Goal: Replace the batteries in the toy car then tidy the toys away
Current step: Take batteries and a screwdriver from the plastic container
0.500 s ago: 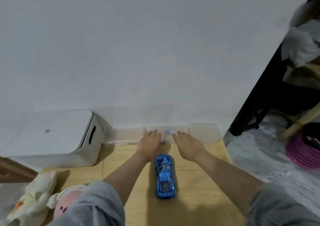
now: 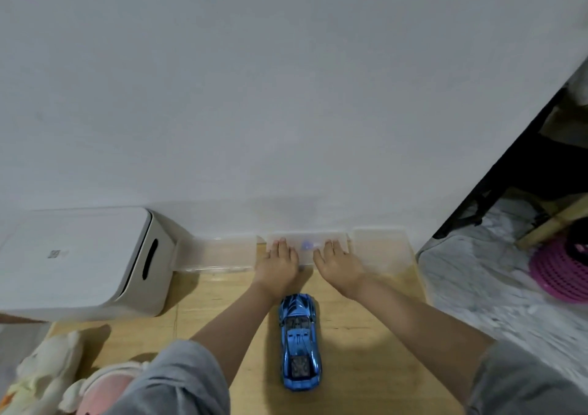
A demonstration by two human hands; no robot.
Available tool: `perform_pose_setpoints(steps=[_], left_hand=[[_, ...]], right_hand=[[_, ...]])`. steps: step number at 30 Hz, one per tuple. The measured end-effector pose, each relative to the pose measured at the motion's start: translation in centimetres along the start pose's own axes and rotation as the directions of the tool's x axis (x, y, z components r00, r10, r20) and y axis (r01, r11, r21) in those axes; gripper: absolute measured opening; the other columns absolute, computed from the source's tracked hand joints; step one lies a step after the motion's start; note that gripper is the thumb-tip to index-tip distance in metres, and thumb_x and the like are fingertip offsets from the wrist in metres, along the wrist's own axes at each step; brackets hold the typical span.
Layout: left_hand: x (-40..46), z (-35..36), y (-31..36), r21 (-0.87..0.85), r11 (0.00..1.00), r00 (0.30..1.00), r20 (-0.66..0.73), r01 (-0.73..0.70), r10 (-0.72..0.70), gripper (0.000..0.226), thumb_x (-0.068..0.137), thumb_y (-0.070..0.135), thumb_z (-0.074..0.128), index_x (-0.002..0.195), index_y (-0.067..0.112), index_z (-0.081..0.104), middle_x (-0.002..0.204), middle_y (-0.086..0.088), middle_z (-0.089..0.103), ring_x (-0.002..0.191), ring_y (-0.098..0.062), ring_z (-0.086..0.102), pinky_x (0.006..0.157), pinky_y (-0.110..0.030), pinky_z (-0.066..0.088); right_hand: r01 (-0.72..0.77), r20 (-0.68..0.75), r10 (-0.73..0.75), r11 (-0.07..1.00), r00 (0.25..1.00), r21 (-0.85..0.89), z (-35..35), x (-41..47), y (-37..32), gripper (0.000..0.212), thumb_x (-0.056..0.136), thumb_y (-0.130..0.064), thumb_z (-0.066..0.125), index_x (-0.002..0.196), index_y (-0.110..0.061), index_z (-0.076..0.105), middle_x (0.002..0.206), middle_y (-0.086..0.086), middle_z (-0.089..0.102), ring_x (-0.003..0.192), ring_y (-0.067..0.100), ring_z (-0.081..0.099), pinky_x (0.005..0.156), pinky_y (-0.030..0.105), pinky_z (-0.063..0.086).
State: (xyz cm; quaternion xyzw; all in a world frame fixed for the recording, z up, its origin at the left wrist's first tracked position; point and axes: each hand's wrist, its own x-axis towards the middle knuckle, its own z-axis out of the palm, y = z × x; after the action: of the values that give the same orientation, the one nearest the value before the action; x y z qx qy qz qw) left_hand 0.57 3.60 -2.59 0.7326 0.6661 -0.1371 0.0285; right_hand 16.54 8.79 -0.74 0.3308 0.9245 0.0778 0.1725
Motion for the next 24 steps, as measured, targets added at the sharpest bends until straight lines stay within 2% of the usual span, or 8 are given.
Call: perform_pose_setpoints(steps=[2,5,8,10,15,19,21,24], left_hand=[[0.4,-0.2,-0.2,0.015,1.0,1.0,-0.001,-0.022,0.022,0.049,0.099,0.008,0.031,0.143,-0.008,0.017,0.15,-0.037,0.011,0.141,-0.045,0.016,0.115,-0.052,0.022],[0.5,-0.2,-1.0,0.025,0.998,0.998,-0.008,-0.055,0.055,0.045,0.097,0.009,0.028,0.137,-0.01,0.031,0.145,-0.039,0.025,0.136,-0.047,0.029,0.108,-0.056,0.033],[0.8,-0.2,-1.7,0.023,0.994,0.994,0.036,-0.106,0.105,0.051,0.087,0.02,0.026,0.106,-0.01,0.062,0.114,-0.04,0.057,0.102,-0.047,0.063,0.074,-0.056,0.056],[1.1,0.5,-2.2,0.05,0.99,0.991,-0.023,-0.133,0.135,0.043,0.081,0.025,0.039,0.088,-0.004,0.069,0.098,-0.033,0.066,0.084,-0.041,0.069,0.056,-0.049,0.058],[0.9,0.5,-2.8,0.114,0.978,0.981,-0.056,-0.176,0.184,0.045,0.084,0.036,0.042,0.088,0.001,0.07,0.097,-0.028,0.069,0.085,-0.036,0.071,0.052,-0.04,0.057],[0.8,0.8,-2.9,0.071,0.982,0.978,-0.098,-0.178,0.184,0.049,0.063,0.038,0.083,0.091,0.001,0.071,0.1,-0.028,0.069,0.088,-0.035,0.07,0.053,-0.039,0.058],[0.7,0.9,-3.1,0.065,0.98,0.972,-0.126,-0.19,0.197,0.048,0.069,0.043,0.078,0.094,0.002,0.071,0.102,-0.026,0.069,0.09,-0.034,0.07,0.054,-0.038,0.058],[0.6,0.8,-3.3,0.05,0.983,0.974,-0.136,-0.177,0.182,0.047,0.085,0.042,0.049,0.097,0.003,0.071,0.104,-0.025,0.069,0.092,-0.033,0.07,0.054,-0.036,0.058]], right_hand=[[0.025,-0.045,-0.024,1.0,0.999,0.018,-0.3,0.2,0.3,0.06,0.082,0.007,0.061,0.135,0.01,0.033,0.131,0.048,0.034,0.124,0.055,0.04,0.09,0.054,0.05],[0.126,0.051,-0.126,0.992,0.991,-0.011,0.0,0.2,0.6,0.06,0.09,0.015,0.039,0.142,0.012,0.009,0.139,0.049,0.016,0.131,0.059,0.023,0.1,0.061,0.039],[0.162,0.043,-0.16,0.986,0.986,-0.039,0.0,0.2,0.7,0.063,0.089,0.016,0.04,0.142,0.014,0.005,0.137,0.052,0.016,0.129,0.061,0.024,0.099,0.065,0.036],[0.178,0.039,-0.176,0.982,0.984,-0.062,0.1,0.3,0.7,0.064,0.088,0.018,0.041,0.141,0.016,0.005,0.135,0.053,0.016,0.128,0.062,0.026,0.099,0.064,0.038],[0.194,0.019,-0.193,0.979,0.981,-0.068,0.3,0.3,0.7,0.067,0.087,0.02,0.043,0.14,0.017,0.004,0.135,0.053,0.016,0.129,0.061,0.025,0.101,0.056,0.038],[0.179,0.016,-0.178,0.982,0.984,-0.053,0.6,0.4,0.7,0.067,0.086,0.021,0.043,0.141,0.015,0.005,0.137,0.052,0.015,0.131,0.059,0.024,0.102,0.055,0.039],[0.174,0.019,-0.173,0.984,0.985,-0.051,0.8,0.4,0.9,0.067,0.086,0.021,0.043,0.142,0.014,0.006,0.137,0.051,0.015,0.131,0.059,0.024,0.103,0.056,0.039],[0.154,0.023,-0.153,0.987,0.988,-0.048,1.0,0.6,1.2,0.065,0.088,0.018,0.042,0.142,0.012,0.008,0.139,0.049,0.016,0.133,0.056,0.025,0.102,0.064,0.034]])
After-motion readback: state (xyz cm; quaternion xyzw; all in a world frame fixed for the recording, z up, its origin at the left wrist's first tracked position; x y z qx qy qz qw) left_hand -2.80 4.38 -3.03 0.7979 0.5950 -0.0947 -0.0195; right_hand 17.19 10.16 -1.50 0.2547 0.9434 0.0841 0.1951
